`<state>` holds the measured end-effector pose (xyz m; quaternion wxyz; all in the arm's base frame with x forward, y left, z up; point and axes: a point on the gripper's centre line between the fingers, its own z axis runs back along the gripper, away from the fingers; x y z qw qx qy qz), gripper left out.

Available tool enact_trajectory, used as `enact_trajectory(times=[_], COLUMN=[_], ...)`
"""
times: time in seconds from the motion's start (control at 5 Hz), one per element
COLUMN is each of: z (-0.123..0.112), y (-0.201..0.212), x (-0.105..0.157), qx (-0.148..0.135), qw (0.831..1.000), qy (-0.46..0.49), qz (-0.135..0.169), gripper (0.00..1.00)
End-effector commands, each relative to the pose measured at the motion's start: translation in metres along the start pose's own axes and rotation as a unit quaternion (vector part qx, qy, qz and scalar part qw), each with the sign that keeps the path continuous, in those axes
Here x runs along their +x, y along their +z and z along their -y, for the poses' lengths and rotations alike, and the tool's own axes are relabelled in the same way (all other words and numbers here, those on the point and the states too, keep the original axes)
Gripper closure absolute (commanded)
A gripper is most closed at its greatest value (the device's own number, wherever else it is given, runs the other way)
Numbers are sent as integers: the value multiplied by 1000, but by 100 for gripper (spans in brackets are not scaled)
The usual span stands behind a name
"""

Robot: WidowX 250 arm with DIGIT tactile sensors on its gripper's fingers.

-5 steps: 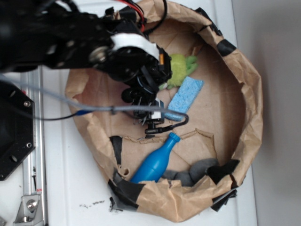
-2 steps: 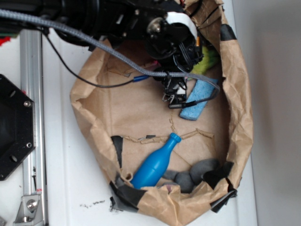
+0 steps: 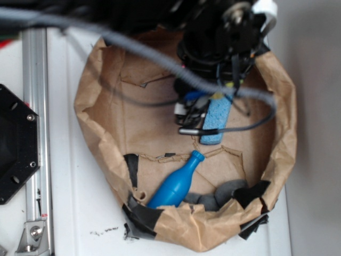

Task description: Grab the green animal.

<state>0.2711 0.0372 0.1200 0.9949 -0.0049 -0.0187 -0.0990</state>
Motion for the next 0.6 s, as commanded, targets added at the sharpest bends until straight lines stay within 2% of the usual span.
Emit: enact_trajectory(times=[0.0,0.2,0.4], z=[40,48,48], y=[109,96,90], x=[-13,-14,-15], qx=[45,85,95], qw=[989,986,985], qy=[109,122,120], qz=[93,81,79], gripper=[100,100,100])
